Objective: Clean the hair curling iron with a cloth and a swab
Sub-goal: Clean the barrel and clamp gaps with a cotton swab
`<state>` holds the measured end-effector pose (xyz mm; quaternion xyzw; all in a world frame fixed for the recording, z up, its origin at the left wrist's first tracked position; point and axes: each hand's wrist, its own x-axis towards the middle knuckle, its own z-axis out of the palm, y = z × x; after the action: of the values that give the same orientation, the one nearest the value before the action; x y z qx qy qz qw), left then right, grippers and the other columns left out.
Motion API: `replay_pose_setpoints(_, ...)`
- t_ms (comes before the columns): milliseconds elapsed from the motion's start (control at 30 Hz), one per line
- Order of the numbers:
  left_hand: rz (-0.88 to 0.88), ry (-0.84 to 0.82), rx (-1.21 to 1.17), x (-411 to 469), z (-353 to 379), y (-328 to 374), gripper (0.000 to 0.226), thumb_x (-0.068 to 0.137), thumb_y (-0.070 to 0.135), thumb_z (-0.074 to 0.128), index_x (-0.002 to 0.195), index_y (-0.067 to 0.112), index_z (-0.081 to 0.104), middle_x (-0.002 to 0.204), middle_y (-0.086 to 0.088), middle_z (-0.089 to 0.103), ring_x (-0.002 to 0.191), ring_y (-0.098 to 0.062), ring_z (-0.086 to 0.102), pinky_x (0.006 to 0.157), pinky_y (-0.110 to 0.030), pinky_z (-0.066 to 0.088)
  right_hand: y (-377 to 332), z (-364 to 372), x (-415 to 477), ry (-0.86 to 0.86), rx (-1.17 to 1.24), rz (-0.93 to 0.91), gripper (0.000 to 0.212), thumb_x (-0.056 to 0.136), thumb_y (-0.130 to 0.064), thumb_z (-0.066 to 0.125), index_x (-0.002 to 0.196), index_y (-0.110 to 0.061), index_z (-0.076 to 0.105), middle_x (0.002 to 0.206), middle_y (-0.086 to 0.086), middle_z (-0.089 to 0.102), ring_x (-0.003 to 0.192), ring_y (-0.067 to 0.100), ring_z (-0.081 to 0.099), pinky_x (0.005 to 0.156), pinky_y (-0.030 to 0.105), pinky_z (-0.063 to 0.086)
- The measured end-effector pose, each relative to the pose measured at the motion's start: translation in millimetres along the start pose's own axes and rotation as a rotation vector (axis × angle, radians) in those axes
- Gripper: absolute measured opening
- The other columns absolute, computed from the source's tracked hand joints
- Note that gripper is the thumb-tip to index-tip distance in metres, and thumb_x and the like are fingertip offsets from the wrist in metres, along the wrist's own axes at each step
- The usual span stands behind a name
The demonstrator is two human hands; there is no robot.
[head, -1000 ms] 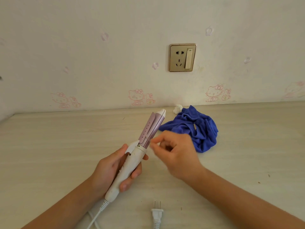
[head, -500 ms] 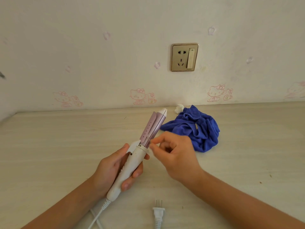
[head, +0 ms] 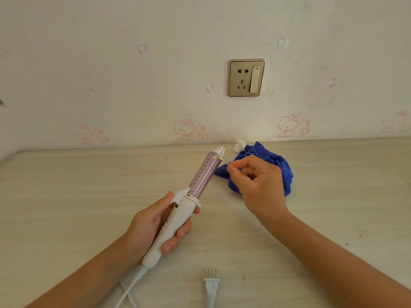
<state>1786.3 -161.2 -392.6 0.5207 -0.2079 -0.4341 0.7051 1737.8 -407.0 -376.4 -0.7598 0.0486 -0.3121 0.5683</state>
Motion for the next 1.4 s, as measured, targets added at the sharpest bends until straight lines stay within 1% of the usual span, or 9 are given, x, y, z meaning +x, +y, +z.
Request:
replay_pose_setpoints(467, 0.019, 0.043, 0.019, -1.0, 1.6, 2.0, 0.069, 0.096, 0.058, 0.039, 0.120, -0.002, 0.063, 0.069, -0.015, 0.050, 0.035, -0.015, 0.044, 0.037, -0.022, 0.040, 3.6, -2.7, 3.5, 0.038, -0.018, -0.001, 0.025, 0.092, -0.008, 0.072, 0.076, -0.028, 0.073, 0.044, -0.007, 0.050, 0.041, 0.003, 0.041, 0.050, 0.013, 0.041)
replay_pose_setpoints(600, 0.027, 0.070, 0.087, -3.5, 3.7, 4.2, 0.068, 0.097, 0.058, 0.040, 0.120, -0.001, 0.064, 0.069, -0.014, 0.053, 0.035, -0.015, 0.044, 0.038, -0.021, 0.040, 1.9, -10.0, 3.2, 0.026, -0.054, -0.008, 0.021, 0.094, -0.011, 0.073, 0.079, -0.026, 0.074, 0.052, 0.016, 0.051, 0.047, 0.016, 0.041, 0.049, 0.036, 0.046)
replay_pose_setpoints(733, 0.115, 0.100, 0.321, -11.6, 1.6, 7.5, 0.074, 0.093, 0.063, 0.055, 0.116, -0.007, 0.055, 0.073, -0.019, 0.057, 0.040, -0.019, 0.045, 0.041, -0.023, 0.038, 4.9, -20.1, -7.5, -0.005, -0.082, -0.024, 0.022, 0.093, -0.010, 0.072, 0.078, -0.027, 0.073, 0.052, 0.018, 0.050, 0.049, 0.035, 0.043, 0.051, 0.043, 0.046)
replay_pose_setpoints(933, 0.131, 0.176, 0.597, -36.1, -10.7, 10.3, 0.050, 0.093, 0.061, 0.063, 0.108, 0.014, 0.066, 0.074, -0.011, 0.061, 0.052, -0.024, 0.048, 0.048, -0.032, 0.040, 11.2, -35.1, -28.5, -0.066, -0.105, -0.028, 0.018, 0.092, -0.017, 0.073, 0.079, -0.030, 0.073, 0.053, 0.015, 0.051, 0.050, 0.038, 0.044, 0.047, 0.039, 0.038)
replay_pose_setpoints(1000, 0.164, 0.244, 0.757, -43.4, -13.8, 11.2, 0.045, 0.089, 0.065, 0.064, 0.107, 0.024, 0.067, 0.070, -0.004, 0.062, 0.052, -0.022, 0.050, 0.048, -0.032, 0.041, 12.9, -39.8, -35.5, -0.095, -0.120, -0.028, 0.017, 0.090, -0.019, 0.073, 0.079, -0.032, 0.074, 0.052, 0.004, 0.056, 0.049, 0.035, 0.047, 0.045, 0.036, 0.036)
replay_pose_setpoints(1100, 0.204, 0.320, 0.977, -53.9, -18.7, 13.1, 0.047, 0.083, 0.071, 0.066, 0.111, 0.033, 0.065, 0.068, 0.003, 0.063, 0.051, -0.011, 0.049, 0.050, -0.029, 0.041, 16.2, -50.5, -45.9, -0.141, -0.167, -0.040, 0.023, 0.091, -0.009, 0.076, 0.081, -0.030, 0.075, 0.055, -0.011, 0.061, 0.045, 0.010, 0.048, 0.047, 0.020, 0.038)
replay_pose_setpoints(1200, 0.211, 0.381, 1.195, -61.0, -21.5, 13.2, 0.049, 0.077, 0.078, 0.065, 0.111, 0.042, 0.061, 0.072, 0.009, 0.066, 0.053, -0.008, 0.050, 0.053, -0.028, 0.040, 13.6, -67.8, -57.7, -0.170, -0.289, -0.073, 0.022, 0.088, -0.009, 0.079, 0.080, -0.029, 0.078, 0.070, -0.009, 0.071, 0.057, 0.007, 0.061, 0.058, 0.016, 0.045)
replay_pose_setpoints(1300, 0.203, 0.413, 1.314, -65.8, -21.4, 11.1, 0.052, 0.072, 0.081, 0.063, 0.112, 0.048, 0.059, 0.083, 0.017, 0.070, 0.063, -0.011, 0.060, 0.057, -0.030, 0.046, 11.6, -89.3, -68.5, -0.226, -0.575, -0.132, 0.016, 0.087, -0.015, 0.081, 0.081, -0.030, 0.080, 0.076, -0.011, 0.071, 0.070, 0.012, 0.064, 0.066, 0.029, 0.051)
replay_pose_setpoints(1400, 0.228, 0.408, 1.382, -67.2, -22.8, 8.8, 0.055, 0.071, 0.084, 0.061, 0.114, 0.049, 0.058, 0.086, 0.025, 0.068, 0.069, -0.008, 0.062, 0.057, -0.026, 0.045, 6.4, -114.5, -82.1, -0.393, -0.924, -0.248, 0.021, 0.099, -0.043, 0.061, 0.108, -0.039, 0.080, 0.110, -0.017, 0.074, 0.098, 0.016, 0.066, 0.081, 0.034, 0.053)
